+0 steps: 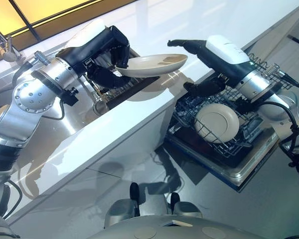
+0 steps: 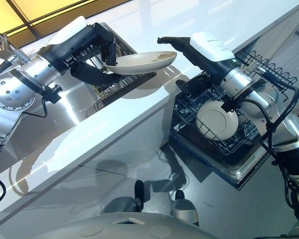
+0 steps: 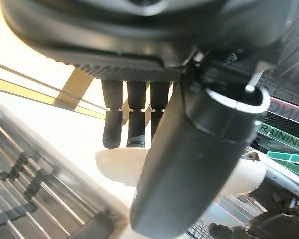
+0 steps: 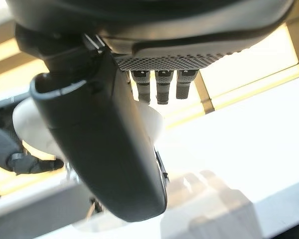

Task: Pick up plates and place into dishwasher.

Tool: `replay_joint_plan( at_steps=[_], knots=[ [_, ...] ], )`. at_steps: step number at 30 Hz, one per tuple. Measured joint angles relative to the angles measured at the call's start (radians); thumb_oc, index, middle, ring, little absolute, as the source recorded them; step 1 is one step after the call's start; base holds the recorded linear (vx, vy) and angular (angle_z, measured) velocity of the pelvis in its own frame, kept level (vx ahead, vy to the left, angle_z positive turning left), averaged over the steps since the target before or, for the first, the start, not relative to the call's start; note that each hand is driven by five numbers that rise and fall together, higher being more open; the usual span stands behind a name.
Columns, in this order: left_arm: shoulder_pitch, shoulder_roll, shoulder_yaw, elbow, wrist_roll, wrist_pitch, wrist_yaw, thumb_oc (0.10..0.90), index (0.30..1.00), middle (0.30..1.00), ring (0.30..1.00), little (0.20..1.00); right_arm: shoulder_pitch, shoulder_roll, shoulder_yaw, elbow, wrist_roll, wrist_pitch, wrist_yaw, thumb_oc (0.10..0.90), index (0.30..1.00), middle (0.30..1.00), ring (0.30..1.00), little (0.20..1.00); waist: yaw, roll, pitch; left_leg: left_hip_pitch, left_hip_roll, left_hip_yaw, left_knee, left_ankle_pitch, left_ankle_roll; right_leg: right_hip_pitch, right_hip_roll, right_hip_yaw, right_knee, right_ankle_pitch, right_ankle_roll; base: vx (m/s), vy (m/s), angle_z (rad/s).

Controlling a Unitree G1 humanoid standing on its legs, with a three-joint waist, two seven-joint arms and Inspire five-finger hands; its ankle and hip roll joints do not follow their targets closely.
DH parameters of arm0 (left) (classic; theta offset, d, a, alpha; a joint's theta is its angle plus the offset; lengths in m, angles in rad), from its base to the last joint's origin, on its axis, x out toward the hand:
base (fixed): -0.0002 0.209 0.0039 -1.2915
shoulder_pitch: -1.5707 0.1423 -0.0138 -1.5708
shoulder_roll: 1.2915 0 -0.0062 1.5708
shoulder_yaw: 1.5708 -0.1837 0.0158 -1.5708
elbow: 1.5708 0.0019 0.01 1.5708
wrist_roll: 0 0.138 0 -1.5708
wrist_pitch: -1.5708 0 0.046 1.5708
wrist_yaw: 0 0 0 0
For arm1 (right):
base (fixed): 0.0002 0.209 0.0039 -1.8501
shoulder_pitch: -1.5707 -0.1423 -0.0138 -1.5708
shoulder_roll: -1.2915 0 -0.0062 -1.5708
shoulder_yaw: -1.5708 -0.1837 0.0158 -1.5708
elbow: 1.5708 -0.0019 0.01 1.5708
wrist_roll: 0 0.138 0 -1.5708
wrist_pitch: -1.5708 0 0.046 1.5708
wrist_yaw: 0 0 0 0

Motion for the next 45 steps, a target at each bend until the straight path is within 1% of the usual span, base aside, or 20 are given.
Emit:
replay_joint_plan(
  at_steps=[2, 8, 15, 16, 17, 19, 20, 21, 23, 28, 35, 43, 44, 45],
  knots=[
    [0.000, 0.000, 0.000, -0.001, -0.009, -0.013, -0.007, 0.100, 0.300, 0.300, 0.300, 0.200, -0.018, -0.008, 0.030, 0.000, 0.000, -0.001, 0.038, 0.800, 0.900, 0.900, 0.900, 0.900, 0.000, -0.002, -0.010, 0.000, 0.000, 0.000, 0.000, 0.000, 0.000, 0.000, 0.000, 0.000, 0.000, 0.000, 0.000, 0.00, 0.000, 0.00],
    [0.000, 0.002, -0.001, -0.001, -0.010, -0.015, -0.034, 0.100, 0.300, 0.300, 0.300, 0.200, -0.018, 0.000, 0.043, 0.002, 0.004, -0.002, 0.045, 0.800, 0.900, 0.900, 0.900, 0.900, 0.003, -0.003, -0.018, 0.002, 0.000, 0.000, 0.000, 0.000, 0.000, 0.002, 0.000, -0.002, 0.000, 0.000, 0.000, 0.00, 0.000, 0.00],
    [0.018, -0.012, -0.030, -0.008, -0.031, -0.015, -0.044, 0.100, 0.300, 0.300, 0.300, 0.200, -0.018, 0.075, 0.067, 0.007, 0.003, -0.003, 0.044, 0.800, 0.900, 0.900, 0.900, 0.900, 0.002, -0.005, -0.048, 0.002, 0.001, 0.004, 0.000, 0.000, 0.000, -0.001, 0.000, 0.001, 0.000, 0.000, 0.000, 0.00, -0.004, 0.00],
    [0.018, -0.013, -0.039, -0.015, -0.035, -0.015, -0.044, 0.100, 0.300, 0.300, 0.300, 0.200, -0.018, 0.090, 0.073, 0.007, 0.002, -0.003, 0.039, 0.759, 0.865, 0.865, 0.865, 0.859, 0.002, -0.006, -0.051, 0.002, 0.001, 0.004, 0.000, 0.000, 0.000, -0.001, 0.000, 0.002, 0.000, 0.000, 0.000, -0.03, -0.036, -0.03],
    [0.018, -0.019, -0.047, -0.034, -0.038, -0.015, -0.044, 0.100, 0.300, 0.300, 0.300, 0.200, -0.022, 0.107, 0.089, 0.007, 0.002, -0.004, 0.030, 0.676, 0.794, 0.794, 0.794, 0.776, 0.003, -0.007, -0.055, 0.002, 0.001, 0.006, 0.000, 0.000, 0.000, -0.003, 0.000, 0.004, 0.000, 0.000, 0.000, -0.03, -0.039, -0.05],
    [0.017, -0.037, -0.059, -0.062, -0.051, -0.014, -0.045, 0.100, 0.300, 0.300, 0.300, 0.200, -0.025, 0.144, 0.118, 0.009, -0.004, -0.004, -0.003, 0.235, 0.415, 0.415, 0.415, 0.335, 0.003, -0.007, -0.059, 0.003, 0.002, 0.011, 0.000, 0.000, 0.000, -0.004, 0.000, 0.007, 0.000, 0.000, 0.000, 0.01, -0.035, -0.06],
    [0.017, -0.049, -0.065, -0.074, -0.059, -0.014, -0.045, 0.100, 0.300, 0.300, 0.300, 0.200, -0.025, 0.165, 0.126, 0.009, -0.016, -0.003, -0.023, 0.100, 0.300, 0.300, 0.300, 0.200, 0.004, -0.007, -0.059, 0.004, 0.002, 0.014, 0.000, 0.000, 0.000, -0.004, 0.000, 0.010, 0.000, 0.001, -0.001, 0.04, -0.023, -0.07],
    [0.017, -0.065, -0.070, -0.090, -0.060, -0.014, -0.050, 0.100, 0.300, 0.300, 0.300, 0.200, -0.025, 0.193, 0.139, 0.009, -0.024, -0.001, -0.050, 0.100, 0.300, 0.300, 0.300, 0.200, 0.003, -0.007, -0.059, 0.006, 0.003, 0.016, 0.000, 0.000, -0.001, -0.004, 0.000, 0.011, 0.000, 0.001, -0.001, 0.00, -0.020, -0.07],
    [0.017, -0.073, -0.074, -0.106, -0.060, -0.014, -0.057, 0.100, 0.300, 0.300, 0.300, 0.200, -0.025, 0.213, 0.141, 0.008, -0.029, -0.002, -0.067, 0.100, 0.300, 0.300, 0.300, 0.200, 0.003, -0.007, -0.059, 0.008, 0.003, 0.019, 0.000, 0.000, -0.001, -0.004, 0.000, 0.013, 0.000, 0.002, -0.001, -0.01, -0.015, -0.05],
    [0.016, -0.084, -0.075, -0.119, -0.077, -0.015, -0.071, 0.100, 0.300, 0.300, 0.300, 0.200, -0.026, 0.213, 0.141, 0.010, -0.068, 0.002, -0.122, 0.100, 0.300, 0.300, 0.300, 0.200, 0.003, -0.006, -0.060, 0.010, 0.002, 0.022, 0.000, -0.001, -0.001, -0.002, 0.000, 0.014, 0.000, 0.002, -0.001, -0.01, -0.002, 0.00],
    [0.016, -0.085, -0.076, -0.113, -0.077, -0.005, -0.071, 0.100, 0.300, 0.300, 0.300, 0.200, -0.026, 0.208, 0.141, 0.009, -0.095, 0.000, -0.129, 0.100, 0.300, 0.300, 0.300, 0.200, 0.000, -0.005, -0.061, 0.010, 0.002, 0.022, 0.000, -0.001, -0.001, -0.002, 0.001, 0.016, 0.000, 0.003, -0.001, -0.01, -0.001, 0.00],
    [0.016, -0.085, -0.076, -0.113, -0.077, -0.005, -0.071, 0.100, 0.300, 0.300, 0.300, 0.200, -0.026, 0.203, 0.141, 0.009, -0.097, -0.004, -0.135, 0.100, 0.300, 0.300, 0.300, 0.200, 0.001, -0.001, -0.064, 0.009, 0.002, 0.020, 0.000, -0.001, -0.001, -0.001, 0.001, 0.016, 0.000, 0.003, -0.001, 0.00, 0.000, 0.00],
    [0.016, -0.085, -0.076, -0.113, -0.077, -0.005, -0.070, 0.251, 0.429, 0.429, 0.429, 0.351, -0.026, 0.202, 0.141, 0.009, -0.097, -0.005, -0.135, 0.100, 0.300, 0.300, 0.300, 0.200, 0.001, 0.000, -0.065, 0.009, 0.002, 0.020, 0.000, -0.001, -0.001, -0.002, 0.001, 0.015, 0.000, 0.003, -0.001, 0.00, 0.000, 0.00],
    [0.016, -0.085, -0.076, -0.113, -0.077, -0.005, -0.070, 0.644, 0.766, 0.766, 0.766, 0.744, -0.026, 0.201, 0.141, 0.009, -0.097, -0.006, -0.135, 0.100, 0.300, 0.300, 0.300, 0.200, 0.000, 0.000, -0.067, 0.009, 0.002, 0.020, 0.000, -0.001, -0.001, -0.002, 0.001, 0.015, 0.000, 0.002, -0.001, 0.00, 0.000, 0.00]
  ],
)
